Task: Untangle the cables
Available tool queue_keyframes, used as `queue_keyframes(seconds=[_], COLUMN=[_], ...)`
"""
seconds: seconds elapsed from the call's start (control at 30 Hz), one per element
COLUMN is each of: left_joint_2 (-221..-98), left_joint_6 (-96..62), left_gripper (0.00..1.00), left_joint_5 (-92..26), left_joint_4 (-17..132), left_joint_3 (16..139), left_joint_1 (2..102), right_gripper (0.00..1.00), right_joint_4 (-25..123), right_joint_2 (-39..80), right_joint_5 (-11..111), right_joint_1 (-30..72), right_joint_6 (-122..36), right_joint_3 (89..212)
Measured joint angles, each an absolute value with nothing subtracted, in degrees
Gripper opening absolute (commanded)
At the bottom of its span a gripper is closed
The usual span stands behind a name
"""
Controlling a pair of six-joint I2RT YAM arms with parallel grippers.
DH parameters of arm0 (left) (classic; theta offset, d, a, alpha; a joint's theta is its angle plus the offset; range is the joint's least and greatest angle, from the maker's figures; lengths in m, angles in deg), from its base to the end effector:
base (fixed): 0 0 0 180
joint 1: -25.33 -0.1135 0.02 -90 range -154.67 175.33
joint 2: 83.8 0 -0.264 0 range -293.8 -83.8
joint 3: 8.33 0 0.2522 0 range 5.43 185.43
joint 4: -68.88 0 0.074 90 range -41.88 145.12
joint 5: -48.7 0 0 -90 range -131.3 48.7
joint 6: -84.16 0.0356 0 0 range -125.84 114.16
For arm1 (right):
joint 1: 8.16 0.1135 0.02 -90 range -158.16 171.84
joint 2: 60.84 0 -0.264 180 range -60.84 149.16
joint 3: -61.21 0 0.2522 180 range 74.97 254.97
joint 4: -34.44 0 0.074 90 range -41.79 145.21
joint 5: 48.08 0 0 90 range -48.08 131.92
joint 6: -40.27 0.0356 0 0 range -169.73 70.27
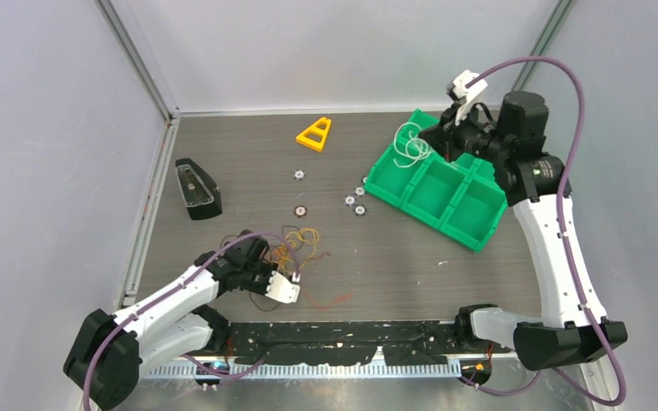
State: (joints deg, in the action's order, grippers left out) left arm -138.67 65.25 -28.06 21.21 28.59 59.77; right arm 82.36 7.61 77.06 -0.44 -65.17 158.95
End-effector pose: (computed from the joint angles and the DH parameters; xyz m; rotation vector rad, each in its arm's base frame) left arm 0.1215 -0.0932 0.1527 2.1621 1.5593 -0.1126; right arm 0.2358 0.0526 0.4495 -0.7693 1.6966 0.4861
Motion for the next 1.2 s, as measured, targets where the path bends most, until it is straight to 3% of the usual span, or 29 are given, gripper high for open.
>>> queue_keyframes(seconds=[0.1,0.17,0.33,0.67,1.07,1.13,1.2], left_joint_2=[-138.89,-140.05,-145.62,-141.25,-149.27,-150.78,-151.7], left_joint_6=[62.93,58.89,45.08,24.94,11.87,11.44,11.44], left_gripper=[0.33,0.56,0.98,1.0,1.0,1.0,1.0], left_joint_5=[-26.97,-25.81,-21.92,-17.7,-15.95,-15.34,-15.1], left_joint_4=[19.24,17.97,17.54,19.22,13.86,11.98,9.97], left_joint_3=[30.53,33.94,48.32,58.4,68.74,68.89,68.85], left_joint_1=[59.16,59.16,57.89,54.83,42.7,40.53,38.68], right_gripper=[0.05,0.05,0.05,0.05,0.05,0.13,0.36], right_joint_4=[82.42,83.08,84.78,88.13,88.52,88.46,88.54], right_joint_2=[7.41,7.87,11.74,25.42,50.05,52.5,54.34], right_joint_5=[76.07,75.37,73.21,66.67,49.32,47.42,45.74], right_joint_1=[-3.39,-5.62,-13.11,-26.86,-29.24,-29.02,-28.81], right_joint_6=[-64.97,-64.97,-66.2,-75.18,-84.69,-85.71,-86.65], right_joint_3=[161.14,162.34,165.71,169.97,179.13,179.61,179.61])
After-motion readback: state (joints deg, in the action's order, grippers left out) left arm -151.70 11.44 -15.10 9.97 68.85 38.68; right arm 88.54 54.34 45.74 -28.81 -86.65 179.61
